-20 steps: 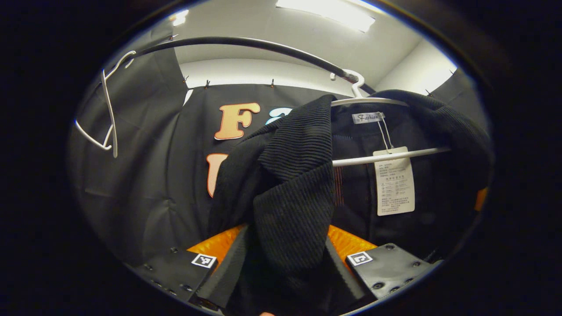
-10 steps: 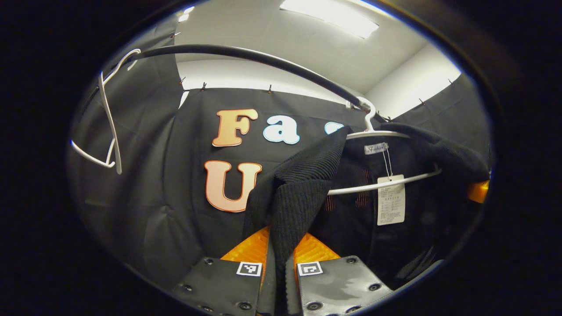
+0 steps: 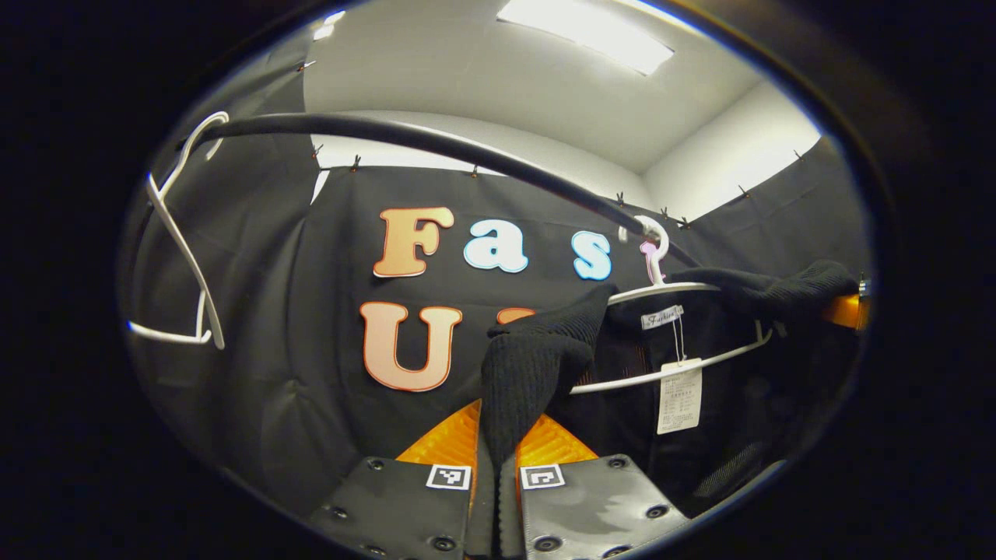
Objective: Grasp the clothes on the hanger with both hands and then place them into the laundry hamper below.
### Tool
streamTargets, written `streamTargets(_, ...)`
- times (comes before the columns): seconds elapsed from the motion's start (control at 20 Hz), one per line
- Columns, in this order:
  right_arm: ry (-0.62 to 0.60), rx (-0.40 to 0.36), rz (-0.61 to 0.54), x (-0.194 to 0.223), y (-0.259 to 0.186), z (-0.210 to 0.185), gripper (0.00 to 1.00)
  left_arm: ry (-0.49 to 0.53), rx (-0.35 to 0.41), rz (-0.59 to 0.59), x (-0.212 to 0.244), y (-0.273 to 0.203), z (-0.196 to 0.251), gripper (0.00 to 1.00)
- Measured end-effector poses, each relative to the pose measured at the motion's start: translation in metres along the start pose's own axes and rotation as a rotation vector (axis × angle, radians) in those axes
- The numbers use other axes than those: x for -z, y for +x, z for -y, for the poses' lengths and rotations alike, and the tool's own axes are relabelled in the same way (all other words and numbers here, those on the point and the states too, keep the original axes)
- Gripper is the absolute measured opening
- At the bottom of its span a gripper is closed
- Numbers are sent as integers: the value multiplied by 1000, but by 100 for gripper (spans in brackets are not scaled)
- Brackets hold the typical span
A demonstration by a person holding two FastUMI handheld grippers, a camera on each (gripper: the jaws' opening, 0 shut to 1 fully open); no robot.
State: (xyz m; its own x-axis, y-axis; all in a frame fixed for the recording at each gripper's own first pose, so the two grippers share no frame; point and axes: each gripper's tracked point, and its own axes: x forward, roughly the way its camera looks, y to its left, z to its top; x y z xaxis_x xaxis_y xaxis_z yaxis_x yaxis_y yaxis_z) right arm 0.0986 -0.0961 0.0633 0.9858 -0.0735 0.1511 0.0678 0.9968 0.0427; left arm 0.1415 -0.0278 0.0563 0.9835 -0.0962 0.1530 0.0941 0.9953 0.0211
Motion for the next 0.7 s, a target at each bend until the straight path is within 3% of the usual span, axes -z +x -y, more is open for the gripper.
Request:
streamTargets(0.1,20,2,5,-14,9,8,0,18,-16,32,-17,5,-11,10)
streamTargets(0.15,14,-1,13,-21,16,11,5,24,-24,54,-27,9,-15,9)
streamTargets(0.4,-70,-15,1,-40,56,26,5,42,-33,87,-47,40,-26,10)
streamTargets(0.7,-112,24,-73,-6,121,66,5,50,-108,52,-30,76,-59,10)
